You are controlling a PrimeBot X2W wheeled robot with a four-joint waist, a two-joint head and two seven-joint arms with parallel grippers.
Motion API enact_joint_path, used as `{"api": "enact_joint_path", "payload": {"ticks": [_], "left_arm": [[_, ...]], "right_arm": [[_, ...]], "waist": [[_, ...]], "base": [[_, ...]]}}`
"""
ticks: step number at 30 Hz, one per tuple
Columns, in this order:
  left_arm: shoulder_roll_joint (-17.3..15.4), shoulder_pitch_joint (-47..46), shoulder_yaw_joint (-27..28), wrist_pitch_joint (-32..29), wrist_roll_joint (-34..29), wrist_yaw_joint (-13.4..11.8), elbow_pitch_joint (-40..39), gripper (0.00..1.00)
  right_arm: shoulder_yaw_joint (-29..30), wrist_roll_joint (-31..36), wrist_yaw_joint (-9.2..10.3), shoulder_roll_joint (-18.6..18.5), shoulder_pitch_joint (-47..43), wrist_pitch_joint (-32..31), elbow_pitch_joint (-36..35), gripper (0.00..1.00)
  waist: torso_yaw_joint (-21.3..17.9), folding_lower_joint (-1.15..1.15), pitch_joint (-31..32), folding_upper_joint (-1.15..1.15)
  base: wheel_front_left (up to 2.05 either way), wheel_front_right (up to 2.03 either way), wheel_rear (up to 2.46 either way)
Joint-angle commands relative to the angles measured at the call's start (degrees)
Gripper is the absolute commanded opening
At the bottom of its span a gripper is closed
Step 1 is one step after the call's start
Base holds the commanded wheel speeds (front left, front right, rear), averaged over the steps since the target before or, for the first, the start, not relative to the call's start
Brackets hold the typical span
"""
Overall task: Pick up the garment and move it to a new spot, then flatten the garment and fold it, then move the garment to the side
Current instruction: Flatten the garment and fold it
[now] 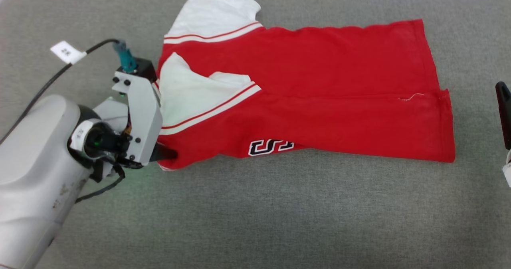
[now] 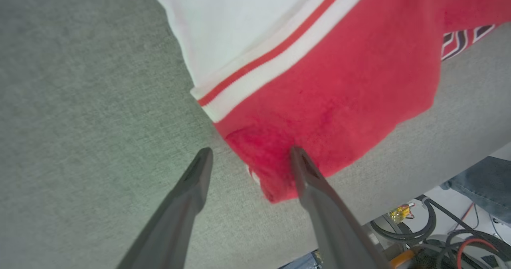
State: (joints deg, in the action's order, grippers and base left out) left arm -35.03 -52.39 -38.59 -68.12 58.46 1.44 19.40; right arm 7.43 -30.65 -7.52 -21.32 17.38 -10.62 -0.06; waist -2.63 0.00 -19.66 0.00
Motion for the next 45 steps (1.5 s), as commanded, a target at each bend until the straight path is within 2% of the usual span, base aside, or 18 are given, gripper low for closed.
{"api": "enact_joint_path", "payload": {"ticks": [1,12,13,14,15,16,17,21,25,31,34,39,40,42,43,45], "left_arm": [[0.1,1.3,0.1,-0.4,0.9,-0.5,0.9,1.00],[1.5,4.1,-0.6,0.3,2.0,-0.6,2.9,1.00],[1.8,4.2,-0.6,0.4,2.0,-0.5,3.1,0.88],[1.8,4.2,-0.6,0.4,2.0,-0.5,3.1,0.88],[2.0,4.3,-0.6,0.6,2.2,-0.1,3.0,0.54],[2.2,4.4,-0.5,1.0,2.4,0.1,3.0,0.34],[2.5,4.4,-0.4,1.3,2.7,0.4,3.1,0.00],[3.5,4.3,0.0,2.8,3.1,1.4,3.0,0.00],[3.9,4.0,-0.2,3.5,3.1,2.2,3.2,0.00],[5.5,3.4,-0.6,5.6,3.0,3.7,2.9,0.00],[6.2,2.8,-0.7,6.6,2.8,4.1,2.8,0.00],[7.2,2.1,-0.7,9.0,2.6,4.8,3.4,0.00],[7.2,2.1,-0.9,9.2,2.6,5.0,3.6,0.00],[7.2,2.1,-1.0,9.8,2.6,5.1,4.2,0.00],[7.2,2.1,-1.0,10.2,2.7,5.3,4.5,0.00],[7.2,2.2,-0.8,11.2,3.0,5.4,4.9,0.00]], "right_arm": [[0.5,0.0,0.06,0.3,0.8,0.3,-0.2,1.00],[0.0,-0.1,0.06,0.4,1.4,0.2,0.2,1.00],[-0.2,-0.1,0.06,0.2,1.4,-0.1,0.2,1.00],[-0.2,-0.1,0.06,0.2,1.4,-0.1,0.2,1.00],[-0.6,-0.1,0.06,-0.1,1.4,-0.7,0.3,1.00],[-1.1,-0.1,0.06,-0.5,1.4,-1.5,0.4,1.00],[-2.0,-0.2,0.06,-1.2,1.4,-2.9,0.5,1.00],[-6.3,-0.4,0.06,-5.1,1.5,-10.8,0.1,1.00],[-10.6,-2.4,0.06,-9.0,2.5,-21.5,-0.2,1.00],[-13.8,-4.9,0.06,-13.4,4.1,-35.6,0.6,1.00],[-13.8,-6.3,0.06,-14.3,4.5,-39.3,1.2,1.00],[-13.3,-6.5,0.06,-14.1,4.1,-40.4,3.1,1.00],[-13.4,-6.5,0.06,-14.2,4.1,-40.3,3.3,0.80],[-14.1,-6.8,0.06,-14.2,4.0,-40.2,3.5,0.08],[-14.3,-7.0,0.06,-14.3,4.0,-40.2,3.6,0.00],[-14.4,-7.0,0.06,-14.3,4.0,-39.6,3.6,0.00]], "waist": [[-0.9,0.00,-1.5,0.00],[-1.6,0.00,-2.8,0.00],[-1.5,0.00,-2.7,0.00],[-1.5,0.00,-2.7,0.00],[-1.5,0.00,-2.7,0.00],[-1.4,0.00,-2.7,0.00],[-1.4,0.00,-2.7,0.00],[-1.0,0.00,-2.5,0.00],[-0.1,0.00,-2.3,0.00],[1.9,0.00,-2.6,0.00],[2.8,0.00,-3.2,0.00],[3.9,0.00,-3.8,0.00],[4.0,0.00,-3.8,0.00],[4.1,0.00,-3.7,0.00],[4.1,0.00,-3.5,0.00],[4.0,0.00,-3.0,0.00]], "base": [[0.00,0.00,0.00],[0.00,0.00,0.00],[0.00,0.00,0.00],[0.00,0.00,0.00],[0.00,0.00,0.00],[0.00,0.00,0.00],[0.00,0.00,0.00],[0.00,0.00,0.00],[0.00,0.00,0.00],[0.00,0.00,0.00],[0.00,0.00,0.00],[0.00,0.00,0.00],[0.00,0.00,0.00],[0.00,0.00,0.00],[0.00,0.00,0.00],[0.00,0.00,0.00]]}}
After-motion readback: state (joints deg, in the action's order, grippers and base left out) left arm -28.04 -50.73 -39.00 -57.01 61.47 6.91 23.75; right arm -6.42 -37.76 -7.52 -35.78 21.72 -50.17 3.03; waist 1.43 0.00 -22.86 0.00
